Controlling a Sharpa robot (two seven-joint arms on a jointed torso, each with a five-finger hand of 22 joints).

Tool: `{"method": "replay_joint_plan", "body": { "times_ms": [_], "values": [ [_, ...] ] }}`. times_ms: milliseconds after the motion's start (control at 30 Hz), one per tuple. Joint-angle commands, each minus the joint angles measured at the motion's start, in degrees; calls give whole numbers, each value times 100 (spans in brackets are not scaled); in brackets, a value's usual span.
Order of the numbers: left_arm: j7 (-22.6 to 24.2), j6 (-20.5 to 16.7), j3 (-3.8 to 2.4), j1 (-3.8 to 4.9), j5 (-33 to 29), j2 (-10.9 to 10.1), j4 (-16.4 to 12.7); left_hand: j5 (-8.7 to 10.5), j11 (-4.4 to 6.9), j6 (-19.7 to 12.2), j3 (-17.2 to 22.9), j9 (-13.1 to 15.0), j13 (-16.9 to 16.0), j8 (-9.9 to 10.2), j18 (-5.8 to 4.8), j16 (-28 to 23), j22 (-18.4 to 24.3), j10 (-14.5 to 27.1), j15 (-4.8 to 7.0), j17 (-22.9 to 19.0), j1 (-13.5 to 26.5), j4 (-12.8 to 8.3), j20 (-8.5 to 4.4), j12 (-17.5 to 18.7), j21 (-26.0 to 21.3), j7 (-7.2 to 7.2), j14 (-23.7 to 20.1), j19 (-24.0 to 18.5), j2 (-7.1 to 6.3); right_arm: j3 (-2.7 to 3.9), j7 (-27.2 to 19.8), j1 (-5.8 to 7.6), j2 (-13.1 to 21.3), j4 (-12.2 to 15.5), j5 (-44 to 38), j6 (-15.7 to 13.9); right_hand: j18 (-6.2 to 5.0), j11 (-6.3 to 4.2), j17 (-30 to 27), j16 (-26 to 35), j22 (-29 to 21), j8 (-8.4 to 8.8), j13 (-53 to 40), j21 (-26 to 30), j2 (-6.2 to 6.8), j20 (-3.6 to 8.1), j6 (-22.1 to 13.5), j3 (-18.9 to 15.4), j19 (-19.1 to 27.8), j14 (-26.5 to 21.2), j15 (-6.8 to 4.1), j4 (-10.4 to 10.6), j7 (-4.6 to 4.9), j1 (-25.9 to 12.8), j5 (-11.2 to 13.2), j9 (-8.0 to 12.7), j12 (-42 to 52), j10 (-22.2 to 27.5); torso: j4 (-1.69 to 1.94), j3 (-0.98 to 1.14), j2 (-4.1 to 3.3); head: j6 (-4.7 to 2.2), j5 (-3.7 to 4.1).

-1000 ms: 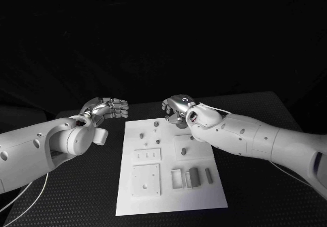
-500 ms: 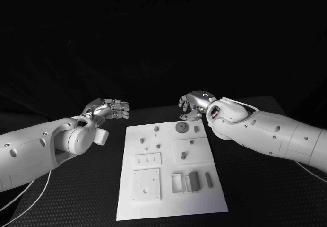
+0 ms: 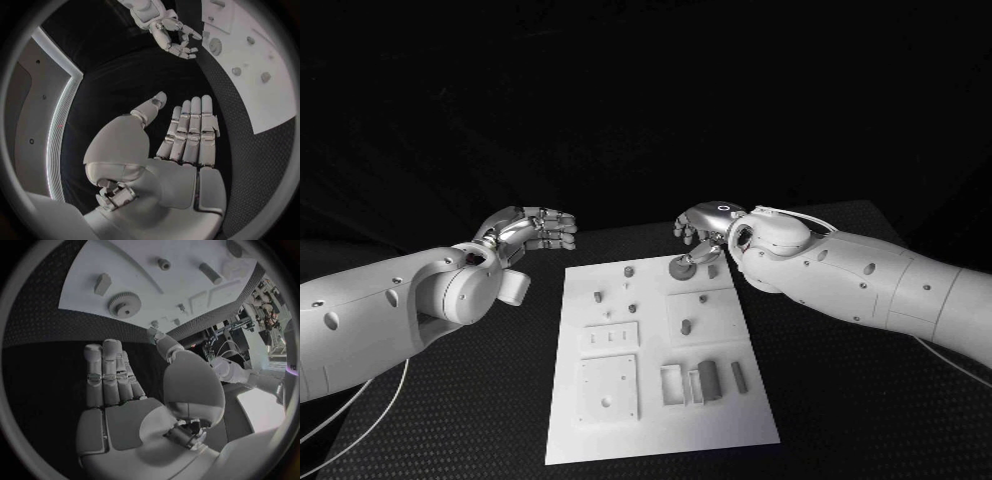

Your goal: Assemble the parts on the task board

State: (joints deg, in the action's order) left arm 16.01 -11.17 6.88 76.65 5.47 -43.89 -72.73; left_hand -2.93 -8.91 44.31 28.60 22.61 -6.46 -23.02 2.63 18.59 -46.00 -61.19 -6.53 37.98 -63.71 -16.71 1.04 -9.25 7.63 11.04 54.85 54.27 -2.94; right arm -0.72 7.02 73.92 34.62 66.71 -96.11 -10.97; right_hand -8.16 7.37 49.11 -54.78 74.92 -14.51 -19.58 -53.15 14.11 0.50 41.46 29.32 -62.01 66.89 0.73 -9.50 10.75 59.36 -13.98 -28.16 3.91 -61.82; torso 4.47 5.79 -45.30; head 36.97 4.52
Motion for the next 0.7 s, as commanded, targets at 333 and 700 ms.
{"method": "replay_joint_plan", "body": {
  "times_ms": [333, 700],
  "values": [
    [54, 139, -3, -1, 36, 21, -39, -3, -1, 21, -73, -19, 7, 41, 72, -38, 11, -13, -44, 13, 70, 0, 20, 53, -45, 26, 3, 12, -19, -142, 2, -83, -245, -314, -472, 251, -684, -30, -11, -25, 94, -64, -6, 21, 0, -19, 78, -83, 93, -90, -11, -48, 46, 139, 14, -8, 20, -40, 377, -20, -14, 55, -18],
    [34, 147, -3, -1, 36, 10, -50, -3, -6, 11, -93, -26, 10, 50, 72, -49, 12, -6, -46, 18, 90, 0, 21, 65, -54, 31, -1, 9, -28, -229, 24, -118, -353, -507, -735, 162, -684, -422, -109, -95, 114, -238, -2676, -6, -135, -23, 239, -350, 64, -196, -360, -104, -183, 244, 4, -12, 1593, -253, 361, -12, -13, 81, -38]
  ]
}}
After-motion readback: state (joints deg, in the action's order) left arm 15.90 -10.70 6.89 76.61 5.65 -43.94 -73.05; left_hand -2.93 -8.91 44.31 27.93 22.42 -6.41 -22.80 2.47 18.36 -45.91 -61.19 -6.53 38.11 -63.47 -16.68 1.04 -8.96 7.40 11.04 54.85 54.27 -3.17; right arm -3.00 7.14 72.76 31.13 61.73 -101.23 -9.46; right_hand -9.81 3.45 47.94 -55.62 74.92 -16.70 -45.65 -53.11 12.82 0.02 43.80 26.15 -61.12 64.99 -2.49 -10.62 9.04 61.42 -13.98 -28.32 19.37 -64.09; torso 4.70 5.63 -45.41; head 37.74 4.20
